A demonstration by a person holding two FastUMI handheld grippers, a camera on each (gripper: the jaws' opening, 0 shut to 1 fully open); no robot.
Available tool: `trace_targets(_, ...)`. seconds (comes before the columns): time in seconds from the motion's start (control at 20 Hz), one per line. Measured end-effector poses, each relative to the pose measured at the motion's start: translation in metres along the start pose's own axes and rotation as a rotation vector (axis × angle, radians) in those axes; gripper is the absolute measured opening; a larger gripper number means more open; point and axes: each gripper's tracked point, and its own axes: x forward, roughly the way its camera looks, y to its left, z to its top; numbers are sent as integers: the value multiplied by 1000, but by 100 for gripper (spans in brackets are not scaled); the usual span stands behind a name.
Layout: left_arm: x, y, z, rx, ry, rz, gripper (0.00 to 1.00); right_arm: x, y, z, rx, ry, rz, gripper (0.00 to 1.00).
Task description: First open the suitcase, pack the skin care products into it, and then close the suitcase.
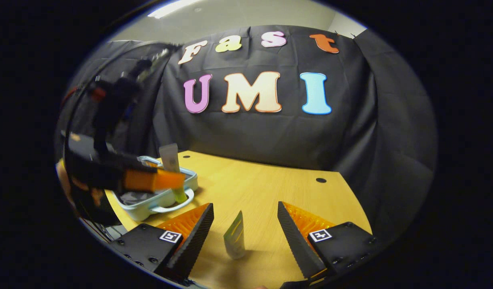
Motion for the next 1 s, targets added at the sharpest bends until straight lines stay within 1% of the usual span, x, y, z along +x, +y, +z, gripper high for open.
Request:
trace_targets(0.05, -6, 6, 5, -6, -4, 16, 8, 3, 1, -17, 7, 28, 0, 100)
trace_targets(0.15, -20, 20, 18, -7, -23, 48, 8, 11, 4, -47, 22, 89, -2, 99)
trace_targets(0.3, -40, 40, 24, -21, -26, 97, 7, 20, 9, -79, 33, 151, 5, 99)
trace_targets(0.4, -51, 56, 23, -25, -21, 137, 7, 26, 13, -88, 36, 169, 7, 79)
trace_targets(0.45, -56, 65, 20, -27, -15, 157, 7, 30, 16, -92, 34, 176, 13, 65)
trace_targets(0.5, -60, 69, 17, -32, -8, 172, 7, 31, 20, -97, 31, 189, 18, 62)
trace_targets(0.55, -63, 73, 14, -40, 0, 186, 7, 33, 20, -104, 24, 205, 17, 53)
trace_targets(0.6, -66, 77, 12, -48, 7, 198, 8, 33, 21, -101, 28, 200, 22, 50)
trace_targets(0.65, -67, 82, 9, -56, 15, 210, 8, 32, 22, -102, 31, 223, 29, 39)
trace_targets(0.7, -70, 86, 6, -59, 23, 220, 8, 32, 21, -100, 39, 227, 35, 34)
trace_targets(0.75, -72, 90, 2, -62, 35, 231, 8, 32, 25, -101, 60, 254, 57, 29)
trace_targets(0.85, -75, 100, -6, -65, 60, 253, 8, 33, 35, -100, 79, 287, 101, 21)
trace_targets(0.9, -76, 105, -10, -69, 76, 260, 7, 32, 36, -94, 73, 282, 113, 21)
trace_targets(1.0, -74, 117, -18, -64, 109, 270, 7, 36, 37, -79, 69, 287, 111, 21)
